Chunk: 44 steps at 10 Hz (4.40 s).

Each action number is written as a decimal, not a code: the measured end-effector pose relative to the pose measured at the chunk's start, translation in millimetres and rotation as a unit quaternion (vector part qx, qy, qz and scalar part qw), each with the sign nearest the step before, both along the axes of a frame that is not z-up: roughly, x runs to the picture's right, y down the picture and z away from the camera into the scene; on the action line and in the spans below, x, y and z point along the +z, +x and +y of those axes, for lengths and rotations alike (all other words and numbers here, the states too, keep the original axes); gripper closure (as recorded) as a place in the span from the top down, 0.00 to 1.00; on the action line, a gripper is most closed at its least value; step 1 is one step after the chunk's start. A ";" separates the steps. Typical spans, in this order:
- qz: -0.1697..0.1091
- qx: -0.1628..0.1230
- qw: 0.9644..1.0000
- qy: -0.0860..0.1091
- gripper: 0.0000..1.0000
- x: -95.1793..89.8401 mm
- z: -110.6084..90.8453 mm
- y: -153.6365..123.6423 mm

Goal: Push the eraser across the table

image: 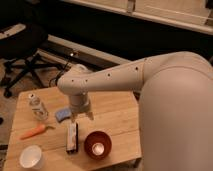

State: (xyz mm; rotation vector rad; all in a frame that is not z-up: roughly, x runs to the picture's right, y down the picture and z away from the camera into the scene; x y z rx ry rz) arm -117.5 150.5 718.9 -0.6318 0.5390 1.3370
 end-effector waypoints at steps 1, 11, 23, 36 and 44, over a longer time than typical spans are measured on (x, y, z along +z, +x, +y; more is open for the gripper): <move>-0.002 -0.004 1.000 -0.003 0.65 3.9 7.4 -0.3; -0.032 -0.071 0.996 0.032 0.00 49.3 61.6 -10.0; -0.018 -0.087 0.995 0.042 0.00 79.5 102.0 -33.2; -0.093 -0.077 0.993 0.017 0.00 56.1 90.5 -92.7; -0.081 -0.172 0.979 0.079 0.00 61.0 98.3 -108.1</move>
